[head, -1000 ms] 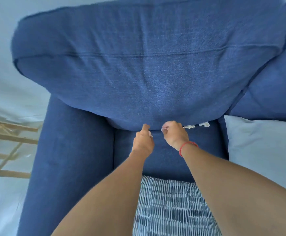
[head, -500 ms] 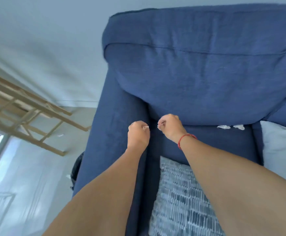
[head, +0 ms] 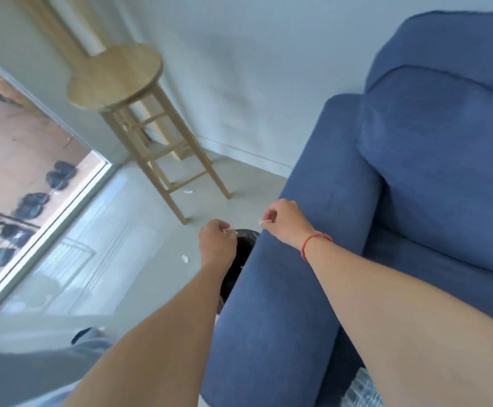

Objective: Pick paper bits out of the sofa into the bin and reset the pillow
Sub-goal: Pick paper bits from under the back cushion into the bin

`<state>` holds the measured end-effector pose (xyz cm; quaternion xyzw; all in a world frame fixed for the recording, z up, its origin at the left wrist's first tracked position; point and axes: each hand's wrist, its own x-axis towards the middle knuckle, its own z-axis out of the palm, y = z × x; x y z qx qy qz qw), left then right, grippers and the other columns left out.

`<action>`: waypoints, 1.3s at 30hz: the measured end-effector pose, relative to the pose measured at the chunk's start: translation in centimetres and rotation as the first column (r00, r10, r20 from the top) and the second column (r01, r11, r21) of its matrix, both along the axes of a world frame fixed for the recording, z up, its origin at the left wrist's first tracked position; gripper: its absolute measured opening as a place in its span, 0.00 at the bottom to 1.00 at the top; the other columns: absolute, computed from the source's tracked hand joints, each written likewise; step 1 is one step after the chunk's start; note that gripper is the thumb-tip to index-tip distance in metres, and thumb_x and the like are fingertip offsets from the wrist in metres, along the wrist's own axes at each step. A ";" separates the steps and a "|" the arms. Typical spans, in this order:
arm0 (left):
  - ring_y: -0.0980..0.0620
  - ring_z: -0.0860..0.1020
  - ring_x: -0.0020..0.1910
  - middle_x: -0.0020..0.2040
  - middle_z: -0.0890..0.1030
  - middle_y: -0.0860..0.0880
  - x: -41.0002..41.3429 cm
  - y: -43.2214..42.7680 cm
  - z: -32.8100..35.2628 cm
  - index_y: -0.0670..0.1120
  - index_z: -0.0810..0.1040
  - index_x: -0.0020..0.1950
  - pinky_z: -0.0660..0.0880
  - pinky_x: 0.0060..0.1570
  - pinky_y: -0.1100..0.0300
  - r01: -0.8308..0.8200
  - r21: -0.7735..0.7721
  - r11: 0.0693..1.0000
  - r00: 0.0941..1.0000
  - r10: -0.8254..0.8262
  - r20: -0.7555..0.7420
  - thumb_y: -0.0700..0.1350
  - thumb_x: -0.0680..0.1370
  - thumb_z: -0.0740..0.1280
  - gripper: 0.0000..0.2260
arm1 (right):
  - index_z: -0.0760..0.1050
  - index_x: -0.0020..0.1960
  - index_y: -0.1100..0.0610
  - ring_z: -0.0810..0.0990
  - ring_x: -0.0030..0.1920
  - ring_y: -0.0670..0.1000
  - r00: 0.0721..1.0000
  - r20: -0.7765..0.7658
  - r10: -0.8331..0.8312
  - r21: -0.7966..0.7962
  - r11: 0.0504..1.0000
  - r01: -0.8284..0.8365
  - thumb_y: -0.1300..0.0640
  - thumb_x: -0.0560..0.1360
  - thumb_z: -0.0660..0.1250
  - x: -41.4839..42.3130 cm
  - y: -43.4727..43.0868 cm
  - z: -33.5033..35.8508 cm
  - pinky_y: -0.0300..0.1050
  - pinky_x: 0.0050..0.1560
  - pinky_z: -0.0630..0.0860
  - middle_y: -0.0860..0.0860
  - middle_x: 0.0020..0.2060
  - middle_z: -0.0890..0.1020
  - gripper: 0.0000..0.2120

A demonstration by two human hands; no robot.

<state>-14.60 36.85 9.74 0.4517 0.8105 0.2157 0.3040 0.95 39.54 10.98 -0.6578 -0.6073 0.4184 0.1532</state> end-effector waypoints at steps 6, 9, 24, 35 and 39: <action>0.44 0.79 0.52 0.59 0.79 0.41 -4.3 0.1 -0.8 0.41 0.78 0.59 0.73 0.49 0.59 -0.096 -0.099 0.990 0.994 0.102 0.051 0.41 0.77 0.64 0.12 | 0.80 0.58 0.60 0.79 0.61 0.57 0.987 0.059 0.150 -0.056 0.988 -0.147 0.62 0.76 0.65 -5.6 1.6 -0.2 0.50 0.64 0.75 0.57 0.58 0.82 0.11; 0.42 0.75 0.63 0.67 0.73 0.43 -4.5 -0.1 -1.4 0.41 0.72 0.68 0.72 0.60 0.55 -0.081 -0.191 0.978 0.995 0.089 0.034 0.41 0.79 0.61 0.17 | 0.65 0.75 0.58 0.68 0.73 0.56 0.935 0.095 0.341 -0.214 0.925 -0.315 0.66 0.78 0.60 -6.3 1.6 -0.5 0.47 0.72 0.65 0.55 0.73 0.69 0.25; 0.44 0.78 0.60 0.66 0.75 0.46 13.4 0.4 2.8 0.46 0.69 0.70 0.77 0.56 0.48 0.363 -0.178 0.914 0.930 -0.366 0.017 0.49 0.79 0.61 0.20 | 0.60 0.75 0.60 0.63 0.75 0.56 0.986 0.117 -0.122 -0.053 0.990 0.129 0.62 0.79 0.56 11.7 -1.7 1.8 0.51 0.72 0.65 0.54 0.76 0.63 0.25; 0.47 0.76 0.61 0.63 0.78 0.48 34.3 -3.5 3.3 0.49 0.66 0.73 0.76 0.57 0.50 0.637 -0.182 0.749 0.762 -0.648 0.004 0.50 0.78 0.61 0.23 | 0.65 0.70 0.62 0.72 0.68 0.60 0.869 0.185 -0.458 -0.073 0.876 0.477 0.62 0.78 0.58 32.4 -10.3 2.4 0.53 0.65 0.72 0.57 0.68 0.72 0.20; 0.47 0.77 0.60 0.63 0.78 0.48 40.1 -5.8 1.6 0.49 0.66 0.73 0.76 0.57 0.51 0.725 -0.213 0.655 0.671 -0.742 -0.001 0.51 0.78 0.61 0.24 | 0.66 0.69 0.62 0.75 0.64 0.60 0.820 0.188 -0.541 -0.124 0.815 0.566 0.62 0.78 0.59 37.9 -14.2 0.6 0.53 0.62 0.75 0.57 0.68 0.72 0.20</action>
